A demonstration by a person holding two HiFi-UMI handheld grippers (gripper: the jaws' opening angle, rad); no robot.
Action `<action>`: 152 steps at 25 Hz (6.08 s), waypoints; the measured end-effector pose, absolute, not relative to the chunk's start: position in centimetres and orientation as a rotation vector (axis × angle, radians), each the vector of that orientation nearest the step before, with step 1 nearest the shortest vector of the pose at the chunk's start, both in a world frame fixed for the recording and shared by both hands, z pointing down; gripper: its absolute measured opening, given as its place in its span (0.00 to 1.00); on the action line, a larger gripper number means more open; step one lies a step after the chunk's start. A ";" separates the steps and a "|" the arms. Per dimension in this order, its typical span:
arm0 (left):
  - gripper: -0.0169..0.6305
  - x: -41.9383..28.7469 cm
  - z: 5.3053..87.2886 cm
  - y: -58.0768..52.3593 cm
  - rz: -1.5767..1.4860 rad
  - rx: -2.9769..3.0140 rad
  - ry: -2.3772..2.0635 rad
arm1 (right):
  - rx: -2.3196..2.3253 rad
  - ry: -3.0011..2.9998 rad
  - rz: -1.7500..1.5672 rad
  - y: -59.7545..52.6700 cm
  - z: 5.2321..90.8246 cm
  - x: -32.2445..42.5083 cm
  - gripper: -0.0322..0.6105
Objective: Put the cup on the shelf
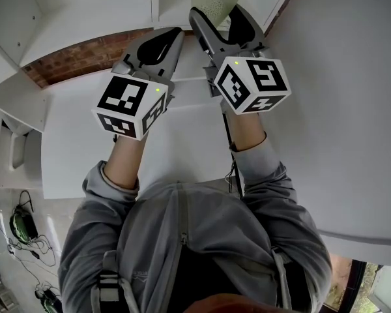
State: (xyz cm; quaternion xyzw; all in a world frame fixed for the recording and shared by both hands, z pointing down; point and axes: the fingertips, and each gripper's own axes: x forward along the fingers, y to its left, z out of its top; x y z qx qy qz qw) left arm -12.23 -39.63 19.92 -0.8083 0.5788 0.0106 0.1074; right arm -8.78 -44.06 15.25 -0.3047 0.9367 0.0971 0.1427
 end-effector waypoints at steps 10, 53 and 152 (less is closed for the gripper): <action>0.04 -12.8 19.4 -40.9 0.013 -2.357 1.728 | -0.881 2.724 0.294 -47.0 13.7 -11.0 0.54; 0.04 -13.8 21.2 -41.8 0.010 -2.389 1.751 | -0.962 3.170 0.251 -52.4 17.1 -18.3 0.54; 0.04 -15.5 21.4 -36.6 0.115 -2.147 1.949 | -1.163 2.732 0.454 -41.2 19.7 -8.9 0.11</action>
